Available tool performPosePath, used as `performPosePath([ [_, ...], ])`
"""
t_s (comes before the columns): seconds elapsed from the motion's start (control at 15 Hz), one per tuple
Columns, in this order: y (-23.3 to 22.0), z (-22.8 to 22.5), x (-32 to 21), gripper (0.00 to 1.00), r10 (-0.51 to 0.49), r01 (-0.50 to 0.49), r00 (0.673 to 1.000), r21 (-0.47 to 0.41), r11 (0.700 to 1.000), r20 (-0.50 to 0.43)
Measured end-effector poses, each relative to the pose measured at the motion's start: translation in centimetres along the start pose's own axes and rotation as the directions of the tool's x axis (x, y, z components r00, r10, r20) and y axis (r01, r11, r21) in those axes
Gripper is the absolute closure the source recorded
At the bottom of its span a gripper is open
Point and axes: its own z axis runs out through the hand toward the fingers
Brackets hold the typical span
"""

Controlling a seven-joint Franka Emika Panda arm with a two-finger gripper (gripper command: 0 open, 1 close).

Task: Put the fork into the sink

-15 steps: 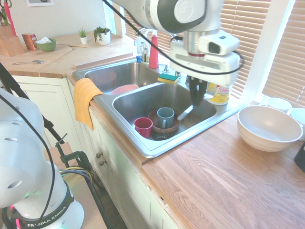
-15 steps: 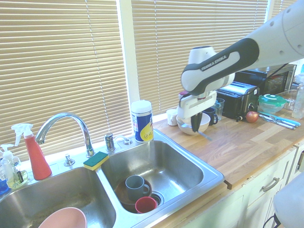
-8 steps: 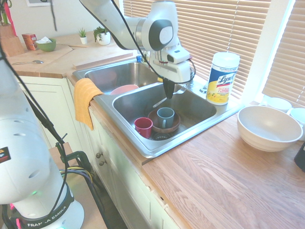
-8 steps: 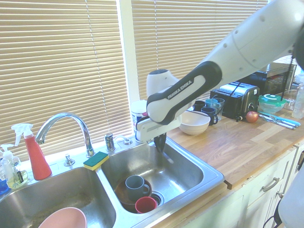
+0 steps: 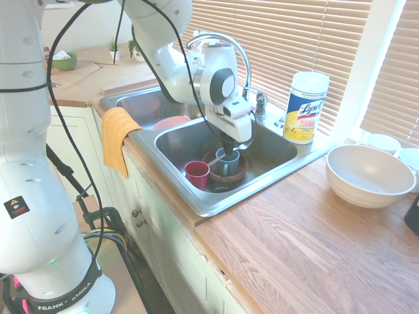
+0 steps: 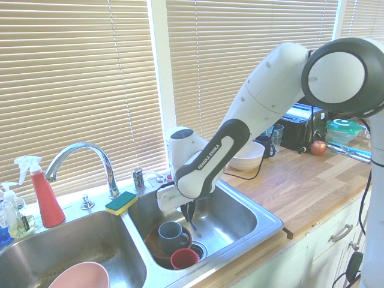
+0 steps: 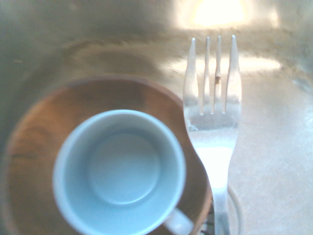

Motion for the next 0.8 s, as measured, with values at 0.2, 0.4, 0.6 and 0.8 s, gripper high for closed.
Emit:
performPosePath([
  [0.2, 1.2, 3.0, 1.3, 1.0, -0.026, 0.026, 0.999, 0.004, 1.0, 0.027],
  [0.4, 2.0, 5.0, 2.0, 1.0, -0.038, 0.039, 0.998, -0.007, 0.999, 0.054],
  [0.6, 2.4, 6.3, 1.9, 0.0, -0.04, 0.041, 0.995, -0.007, 0.999, 0.095],
  [0.8, 3.3, 8.3, 2.0, 0.0, -0.02, 0.024, 0.993, -0.033, 0.999, 0.12],
])
